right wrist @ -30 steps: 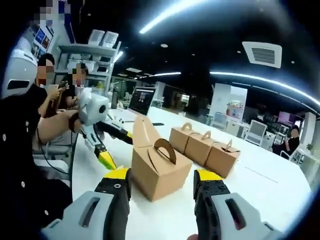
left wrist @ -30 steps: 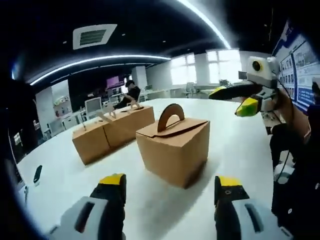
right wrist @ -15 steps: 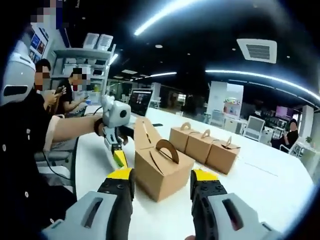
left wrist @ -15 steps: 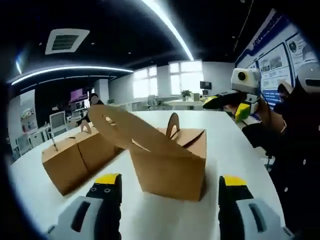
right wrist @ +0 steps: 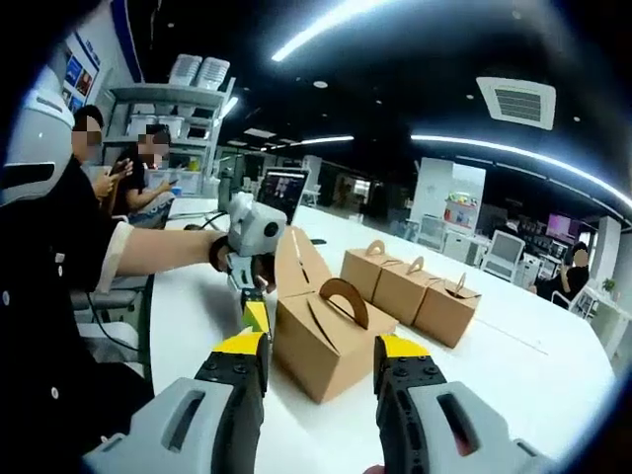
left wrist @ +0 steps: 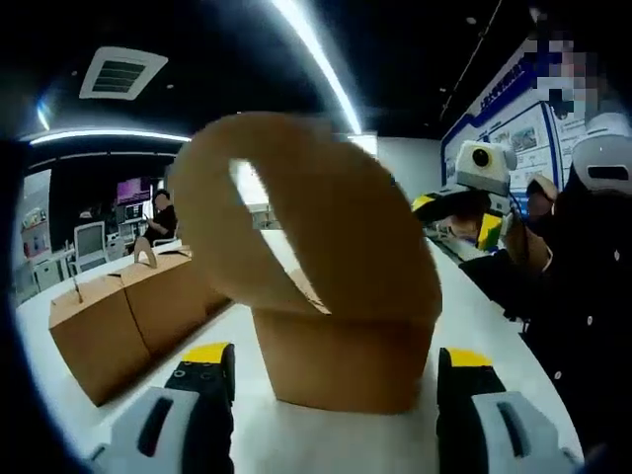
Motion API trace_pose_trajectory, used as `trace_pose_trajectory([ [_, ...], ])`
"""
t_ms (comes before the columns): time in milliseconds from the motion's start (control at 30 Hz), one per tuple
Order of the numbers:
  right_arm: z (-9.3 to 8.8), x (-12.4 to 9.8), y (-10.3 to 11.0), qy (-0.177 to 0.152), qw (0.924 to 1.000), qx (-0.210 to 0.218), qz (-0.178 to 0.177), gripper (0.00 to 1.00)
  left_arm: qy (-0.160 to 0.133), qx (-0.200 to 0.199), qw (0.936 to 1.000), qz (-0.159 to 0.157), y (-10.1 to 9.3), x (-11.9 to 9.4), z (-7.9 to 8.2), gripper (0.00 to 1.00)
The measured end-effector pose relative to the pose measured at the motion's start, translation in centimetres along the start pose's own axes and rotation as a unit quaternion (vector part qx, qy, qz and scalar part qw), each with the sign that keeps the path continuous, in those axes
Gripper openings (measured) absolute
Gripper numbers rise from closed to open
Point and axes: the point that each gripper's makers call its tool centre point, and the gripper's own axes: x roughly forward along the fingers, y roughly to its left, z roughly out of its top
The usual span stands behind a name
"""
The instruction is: Pick up one paper box from the group, open the paper box, and remove the item inside
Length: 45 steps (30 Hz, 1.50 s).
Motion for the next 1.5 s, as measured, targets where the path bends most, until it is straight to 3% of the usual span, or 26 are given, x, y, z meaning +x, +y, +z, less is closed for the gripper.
trace_pose_trajectory([
  [233, 0.1, 0.7, 0.2, 0.012, 0.9999, -0.011, 0.0, 0.43, -0.013, -0.02, 0.9993, -0.03, -0.3, 0.2, 0.0, 0.71],
  [433, 0.5, 1.6, 0.3, 0.021, 0.9997, -0.016, 0.003, 0.43, -0.014, -0.012, 0.9992, -0.036, -0.4, 0.5, -0.2, 0.72],
  [767, 1.9, 4.7, 1.1, 0.057, 0.9942, -0.091, -0.004, 0.32, -0.018, -0.007, 0.9992, -0.036, -0.4, 0.5, -0.4, 0.68],
  [933, 1.1, 6.4, 0.5, 0.109, 0.9839, -0.139, -0.028, 0.26, -0.022, -0.009, 0.9992, -0.031, -0.2, 0.3, -0.5, 0.68],
  [1133, 0.8, 8.1, 0.9, 0.124, 0.9747, -0.184, -0.03, 0.22, -0.021, -0.005, 0.9996, -0.019, 0.2, 0.2, -0.4, 0.68],
  [1500, 0.4, 8.7, 1.1, 0.164, 0.9564, -0.239, -0.038, 0.1, -0.018, 0.003, 0.9998, -0.011, 0.5, 0.2, -0.4, 0.67],
])
